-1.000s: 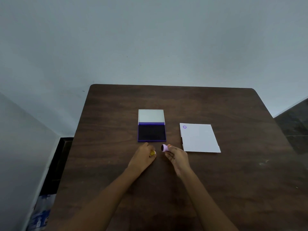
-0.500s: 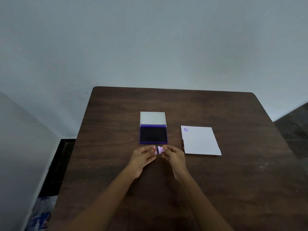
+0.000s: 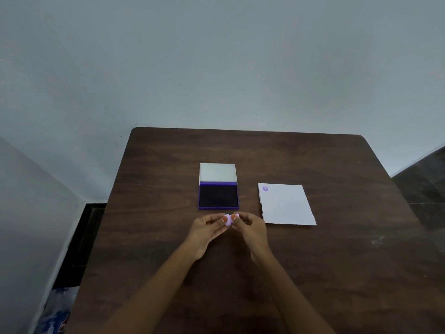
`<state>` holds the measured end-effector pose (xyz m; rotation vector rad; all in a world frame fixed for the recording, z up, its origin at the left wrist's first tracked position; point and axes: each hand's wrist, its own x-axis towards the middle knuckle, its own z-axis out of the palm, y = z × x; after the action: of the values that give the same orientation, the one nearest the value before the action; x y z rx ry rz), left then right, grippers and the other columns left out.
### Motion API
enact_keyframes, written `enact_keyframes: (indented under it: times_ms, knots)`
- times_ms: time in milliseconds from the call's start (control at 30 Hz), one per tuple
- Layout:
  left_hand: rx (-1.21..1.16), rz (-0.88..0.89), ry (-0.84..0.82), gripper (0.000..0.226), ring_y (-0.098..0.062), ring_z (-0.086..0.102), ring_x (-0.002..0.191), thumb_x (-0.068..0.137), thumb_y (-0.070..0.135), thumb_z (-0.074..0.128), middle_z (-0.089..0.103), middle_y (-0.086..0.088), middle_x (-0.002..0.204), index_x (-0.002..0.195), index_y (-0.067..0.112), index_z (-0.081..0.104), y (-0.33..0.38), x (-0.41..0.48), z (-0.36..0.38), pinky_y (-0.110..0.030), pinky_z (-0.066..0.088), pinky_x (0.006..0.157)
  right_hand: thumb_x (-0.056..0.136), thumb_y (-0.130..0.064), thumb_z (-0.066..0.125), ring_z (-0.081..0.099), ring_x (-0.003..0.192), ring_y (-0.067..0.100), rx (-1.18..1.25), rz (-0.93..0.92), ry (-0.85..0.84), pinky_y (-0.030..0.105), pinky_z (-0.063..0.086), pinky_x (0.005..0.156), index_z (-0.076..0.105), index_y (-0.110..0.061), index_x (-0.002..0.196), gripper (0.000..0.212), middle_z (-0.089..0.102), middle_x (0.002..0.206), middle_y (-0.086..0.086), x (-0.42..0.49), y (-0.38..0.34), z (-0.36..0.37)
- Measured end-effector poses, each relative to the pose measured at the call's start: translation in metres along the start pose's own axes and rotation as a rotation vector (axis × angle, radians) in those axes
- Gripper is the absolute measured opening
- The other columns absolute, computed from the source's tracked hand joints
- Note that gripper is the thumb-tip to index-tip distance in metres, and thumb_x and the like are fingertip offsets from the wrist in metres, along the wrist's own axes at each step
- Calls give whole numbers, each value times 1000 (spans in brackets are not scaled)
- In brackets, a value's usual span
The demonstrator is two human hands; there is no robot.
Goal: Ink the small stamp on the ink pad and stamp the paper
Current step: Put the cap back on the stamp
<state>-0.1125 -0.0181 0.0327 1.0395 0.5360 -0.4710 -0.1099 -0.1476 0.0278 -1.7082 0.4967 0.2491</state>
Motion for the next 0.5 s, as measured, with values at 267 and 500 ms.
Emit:
enact_keyframes:
  times_ms: [267, 500]
  knots:
    - [144, 4, 85, 21, -13, 66, 88, 75, 6, 67, 70, -5, 94, 95, 12, 66, -6, 0, 4, -18, 55, 64, 75, -18, 72, 61, 80, 10, -81, -40, -7, 16, 47, 66, 63, -17, 83, 12, 65, 83, 0, 5, 2, 0]
    - [731, 165, 287, 18, -14, 63, 87, 80, 3, 61, 67, -7, 101, 96, 11, 65, -2, 13, 6, -26, 52, 80, 82, -11, 61, 54, 78, 9, -455, -358, -12, 11, 39, 67, 61, -10, 87, 5, 62, 93, 9, 9, 5, 11]
